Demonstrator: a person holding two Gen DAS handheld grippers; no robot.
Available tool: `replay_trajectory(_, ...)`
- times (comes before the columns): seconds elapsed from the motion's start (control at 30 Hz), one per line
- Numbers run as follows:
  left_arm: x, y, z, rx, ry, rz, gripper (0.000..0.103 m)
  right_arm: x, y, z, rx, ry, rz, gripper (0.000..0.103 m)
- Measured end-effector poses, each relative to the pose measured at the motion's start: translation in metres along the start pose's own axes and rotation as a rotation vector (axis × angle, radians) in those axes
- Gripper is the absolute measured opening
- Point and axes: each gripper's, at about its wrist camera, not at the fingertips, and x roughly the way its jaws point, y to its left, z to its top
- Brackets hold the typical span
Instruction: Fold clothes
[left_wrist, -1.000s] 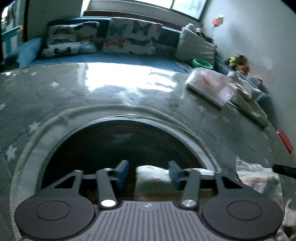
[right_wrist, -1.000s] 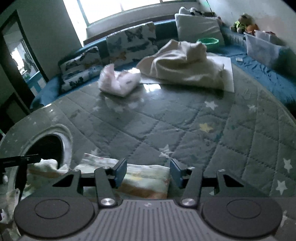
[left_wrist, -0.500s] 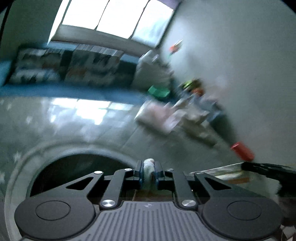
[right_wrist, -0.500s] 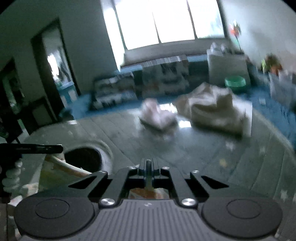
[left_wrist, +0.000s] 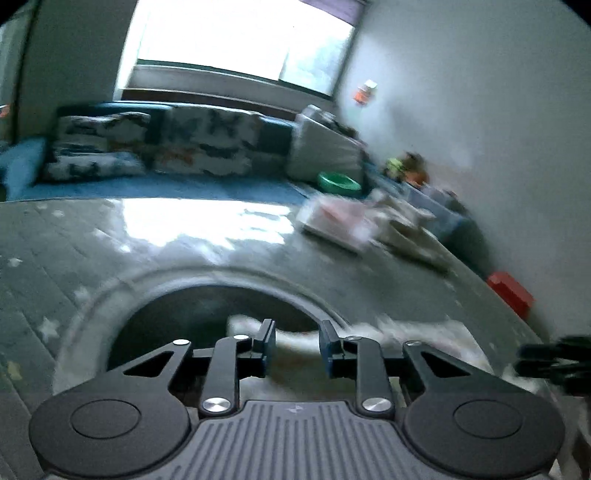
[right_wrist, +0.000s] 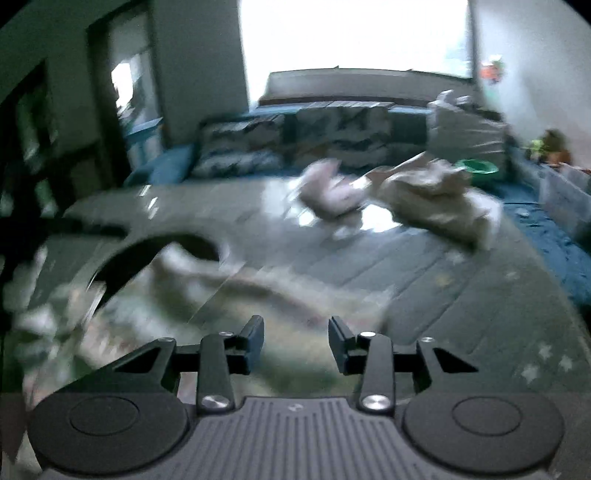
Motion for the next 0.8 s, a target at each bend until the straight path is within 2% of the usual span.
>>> replay_trajectory(0.13,-0.013,-0.015,-0.031,0.029,0.076,-0.070,0.033,-0.002,0.028,-0.026,-0.050,0.066,0.035,0.045)
replay_trajectory(0.17,-0.015,-0.019,-0.040,0.037,0.091,-0.084,0.037,-0.003,0.030,-0.033,-0.043,0.081,0.039,0.045)
replay_trajectory(0.2,-0.018,-0.023,-0.048,0.052,0.104,-0.088,0.042,-0.004,0.031,-0.038,-0.036,0.093,0.040,0.045)
replay_trajectory(0.37,-0.027,-0.030,-0.076,0.095,0.146,-0.059,0.046,-0.016,0.022,-0.058,0.007,0.100,-0.003,0.049)
replay_trajectory(0.53,-0.030,-0.022,-0.090,0.050,0.159,-0.019,0.049,-0.030,0.000,-0.068,0.067,0.082,-0.137,0.051)
replay_trajectory(0.63,-0.037,-0.016,-0.094,0.028,0.146,-0.001,0.050,-0.045,-0.013,-0.076,0.101,0.046,-0.256,0.051)
replay_trajectory(0.8,-0.041,-0.015,-0.098,0.008,0.126,0.009,0.052,-0.062,-0.040,-0.099,0.240,0.033,-0.354,0.054)
